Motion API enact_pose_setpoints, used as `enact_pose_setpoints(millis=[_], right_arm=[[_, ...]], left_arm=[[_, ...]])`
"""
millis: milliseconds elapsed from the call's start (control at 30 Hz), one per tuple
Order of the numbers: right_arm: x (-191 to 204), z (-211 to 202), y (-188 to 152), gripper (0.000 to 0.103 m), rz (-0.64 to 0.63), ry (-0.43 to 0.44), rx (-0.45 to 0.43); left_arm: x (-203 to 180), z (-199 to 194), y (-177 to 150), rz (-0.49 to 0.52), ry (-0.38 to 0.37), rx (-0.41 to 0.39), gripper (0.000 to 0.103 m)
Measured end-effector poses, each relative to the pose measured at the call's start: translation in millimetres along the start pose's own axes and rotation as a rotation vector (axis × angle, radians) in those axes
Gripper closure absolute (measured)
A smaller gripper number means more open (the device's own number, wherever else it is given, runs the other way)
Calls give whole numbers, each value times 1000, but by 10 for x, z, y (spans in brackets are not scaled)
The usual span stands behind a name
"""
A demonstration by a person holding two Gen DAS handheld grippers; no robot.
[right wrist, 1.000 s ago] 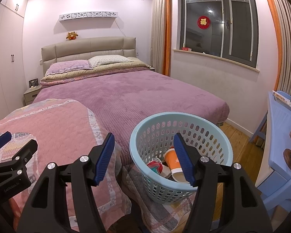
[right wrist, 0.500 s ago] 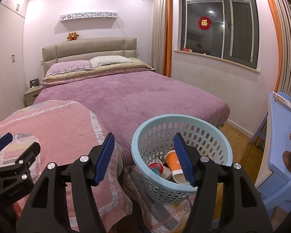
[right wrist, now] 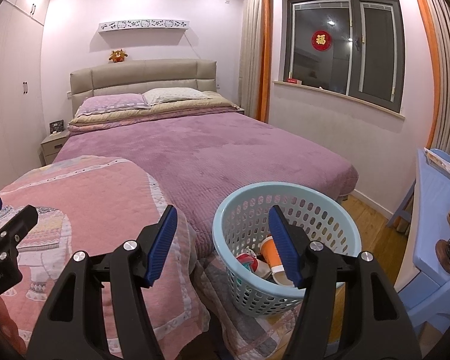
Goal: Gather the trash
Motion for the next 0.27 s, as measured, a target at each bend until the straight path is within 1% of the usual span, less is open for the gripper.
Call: enact_pose_setpoints(millis=[133, 267], right_arm=[[71, -14, 33, 43, -6, 7, -1], [189, 12, 94, 43, -21, 28, -5]], left_arm=[[79, 10, -10, -20, -13, 44, 7], [291, -47, 45, -29, 37, 31, 7]])
Point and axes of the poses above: each gripper's, at about its wrist camera, not at the fingertips, and z roughly the way its jaws point, x to its left, y to its top, the point moved 10 cm from there along z, roughly the way its jaws point, and after that the axes turned 9 degrees about y, right-handed, at the moved point
